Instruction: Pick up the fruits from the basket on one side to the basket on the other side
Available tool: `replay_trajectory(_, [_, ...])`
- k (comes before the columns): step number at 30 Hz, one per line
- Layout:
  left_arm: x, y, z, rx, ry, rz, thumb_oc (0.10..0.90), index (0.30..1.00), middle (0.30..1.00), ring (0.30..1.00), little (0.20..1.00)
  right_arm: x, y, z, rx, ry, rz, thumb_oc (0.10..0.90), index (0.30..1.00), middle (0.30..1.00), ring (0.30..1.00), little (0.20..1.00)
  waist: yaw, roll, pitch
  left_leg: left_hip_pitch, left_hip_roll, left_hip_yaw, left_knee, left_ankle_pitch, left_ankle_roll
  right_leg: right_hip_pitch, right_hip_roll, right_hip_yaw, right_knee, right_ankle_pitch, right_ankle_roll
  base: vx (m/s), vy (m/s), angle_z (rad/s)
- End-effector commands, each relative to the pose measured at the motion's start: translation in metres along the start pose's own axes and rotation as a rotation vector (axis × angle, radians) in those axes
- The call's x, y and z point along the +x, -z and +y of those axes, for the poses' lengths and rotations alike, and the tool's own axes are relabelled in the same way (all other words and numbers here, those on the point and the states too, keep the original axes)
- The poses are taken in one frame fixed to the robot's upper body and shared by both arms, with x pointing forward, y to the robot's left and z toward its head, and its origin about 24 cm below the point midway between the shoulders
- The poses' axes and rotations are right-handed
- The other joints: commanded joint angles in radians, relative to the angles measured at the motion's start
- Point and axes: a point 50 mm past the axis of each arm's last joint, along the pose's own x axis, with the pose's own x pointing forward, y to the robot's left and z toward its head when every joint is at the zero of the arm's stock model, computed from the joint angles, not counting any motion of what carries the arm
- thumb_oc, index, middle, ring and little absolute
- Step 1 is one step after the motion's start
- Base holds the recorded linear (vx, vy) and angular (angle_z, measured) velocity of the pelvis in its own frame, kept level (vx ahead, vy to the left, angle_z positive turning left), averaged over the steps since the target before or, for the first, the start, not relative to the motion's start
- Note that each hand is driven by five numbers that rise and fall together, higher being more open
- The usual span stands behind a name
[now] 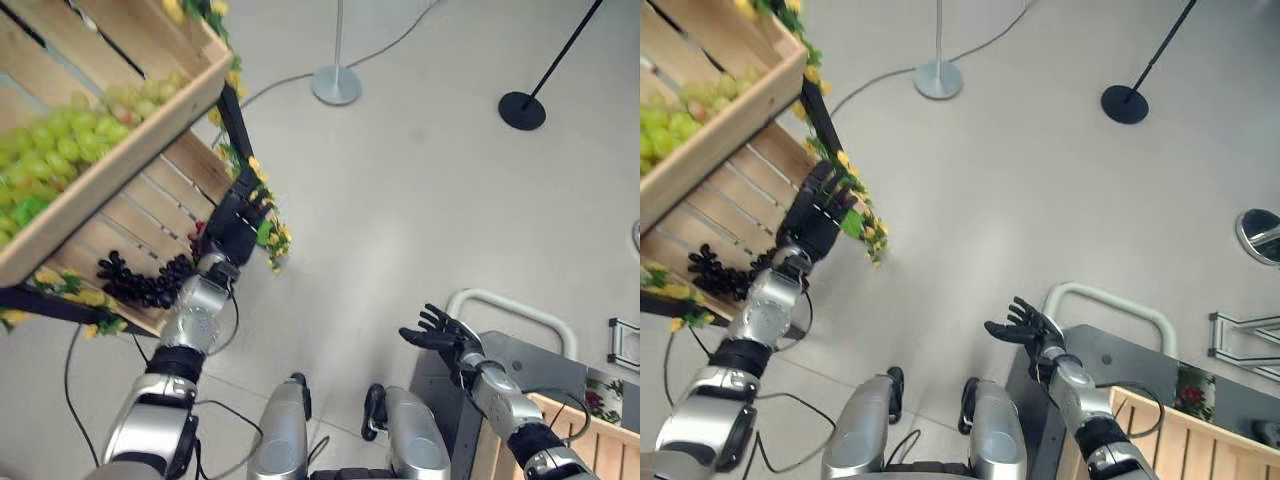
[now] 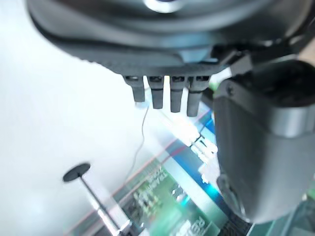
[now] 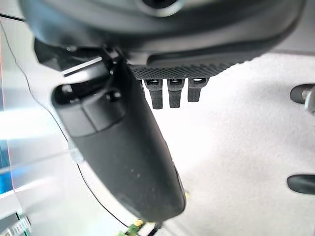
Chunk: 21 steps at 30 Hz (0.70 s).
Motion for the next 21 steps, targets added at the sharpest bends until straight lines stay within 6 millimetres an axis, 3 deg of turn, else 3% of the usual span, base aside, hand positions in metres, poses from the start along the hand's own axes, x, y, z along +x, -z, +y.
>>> replay_trajectory(1, [-0.007,0.014,-0.028,0.000,0.172,-0.074,0.800,0.900,0.900,0.900,0.900,-0.005,-0.006,-0.007,0.050,0.041,-0.097,0.800,0.900,0.900,0.900,0.900,-0.015,0.006,-0.199,0.119,0.022,0.007,-0.223,0.131,-0.002,0.068,-0.005,0.005,-0.157,0.169,-0.027,0.13,-0.120,-0.15])
replay_trajectory(4, [-0.017,0.038,-0.037,-0.001,0.175,-0.027,0.800,0.900,0.900,0.900,0.900,-0.007,-0.002,-0.007,0.099,0.065,-0.115,0.800,0.900,0.900,0.900,0.900,-0.025,0.002,-0.230,0.167,0.027,0.008,-0.297,0.158,-0.018,0.122,0.014,0.008,-0.273,0.202,-0.027,0.14,-0.106,-0.05])
replay_trajectory(7, [-0.026,0.065,-0.047,-0.031,0.176,0.041,0.800,0.900,0.900,0.900,0.900,-0.008,-0.001,-0.001,0.165,0.080,-0.136,0.800,0.900,0.900,0.900,0.900,-0.041,-0.014,-0.250,0.164,0.015,-0.028,-0.263,0.163,-0.034,0.157,0.044,0.074,-0.370,0.250,-0.042,0.10,-0.034,-0.05])
replay_trajectory(8, [-0.030,0.074,-0.048,-0.041,0.175,0.067,0.800,0.900,0.900,0.900,0.900,-0.008,-0.001,0.002,0.194,0.090,-0.155,0.800,0.900,0.900,0.900,0.900,-0.032,-0.019,-0.255,0.139,-0.012,-0.106,-0.219,0.175,-0.037,0.168,0.054,0.119,-0.410,0.276,-0.046,0.10,0.019,-0.03])
replay_trajectory(10, [-0.034,0.077,-0.045,-0.051,0.149,0.053,0.800,0.900,0.900,0.900,0.900,-0.005,-0.002,0.008,0.190,0.067,-0.150,0.800,0.900,0.900,0.900,0.900,-0.016,-0.019,-0.260,0.138,-0.044,-0.191,-0.223,0.159,-0.027,0.169,0.058,0.171,-0.430,0.289,-0.042,0.11,0.137,-0.60])
replay_trajectory(11, [-0.041,0.073,-0.035,-0.059,0.085,0.006,0.800,0.900,0.900,0.900,0.900,0.003,-0.009,0.026,0.154,0.012,-0.145,0.800,0.900,0.900,0.900,0.900,0.027,0.010,-0.271,0.167,-0.115,-0.386,-0.364,0.171,-0.004,0.158,0.094,0.282,-0.443,0.305,-0.030,0.11,0.203,-1.23])
replay_trajectory(12, [-0.042,0.073,-0.034,-0.059,0.081,0.002,0.800,0.900,0.900,0.900,0.900,0.004,-0.010,0.027,0.151,0.007,-0.145,0.800,0.900,0.900,0.900,0.900,0.030,0.012,-0.273,0.168,-0.118,-0.398,-0.379,0.180,-0.003,0.155,0.096,0.288,-0.445,0.308,-0.029,0.04,0.314,-2.14])
replay_trajectory(13, [-0.041,0.071,-0.032,-0.065,0.081,0.012,0.800,0.900,0.900,0.900,0.900,0.008,-0.016,0.036,0.148,0.015,-0.174,0.800,0.900,0.900,0.900,0.900,0.034,0.029,-0.284,0.164,-0.148,-0.378,-0.364,0.164,0.014,0.138,0.090,0.322,-0.437,0.306,-0.015,-0.04,0.162,-2.06])
replay_trajectory(14, [-0.041,0.071,-0.032,-0.065,0.081,0.012,0.800,0.900,0.900,0.900,0.900,0.008,-0.016,0.036,0.147,0.015,-0.174,0.800,0.900,0.900,0.900,0.900,0.036,0.029,-0.285,0.163,-0.148,-0.377,-0.362,0.163,0.014,0.136,0.090,0.323,-0.437,0.306,-0.015,-0.04,0.223,-2.16])
replay_trajectory(16, [-0.038,0.078,-0.034,-0.053,0.109,0.069,0.800,0.900,0.900,0.900,0.900,0.006,-0.012,0.028,0.182,0.092,-0.194,0.800,0.900,0.900,0.900,0.900,0.013,0.038,-0.298,0.161,-0.141,-0.299,-0.363,0.146,0.023,0.121,0.066,0.311,-0.452,0.326,0.004,0.02,0.187,-1.50])
replay_trajectory(19, [-0.038,0.077,-0.032,-0.035,0.104,0.087,0.800,0.900,0.900,0.900,0.900,0.001,-0.009,0.022,0.206,0.118,-0.239,0.800,0.900,0.900,0.900,0.900,-0.019,0.044,-0.305,0.193,-0.147,-0.251,-0.425,0.154,0.035,0.082,0.041,0.319,-0.498,0.406,0.043,-0.02,0.167,-0.61])
replay_trajectory(21, [-0.038,0.073,-0.028,-0.018,0.087,0.079,0.800,0.900,0.900,0.900,0.900,0.000,-0.008,0.021,0.213,0.119,-0.245,0.800,0.900,0.900,0.900,0.900,-0.021,0.054,-0.303,0.207,-0.138,-0.216,-0.453,0.164,0.041,0.047,0.044,0.266,-0.449,0.402,0.044,-0.09,0.103,-0.83])
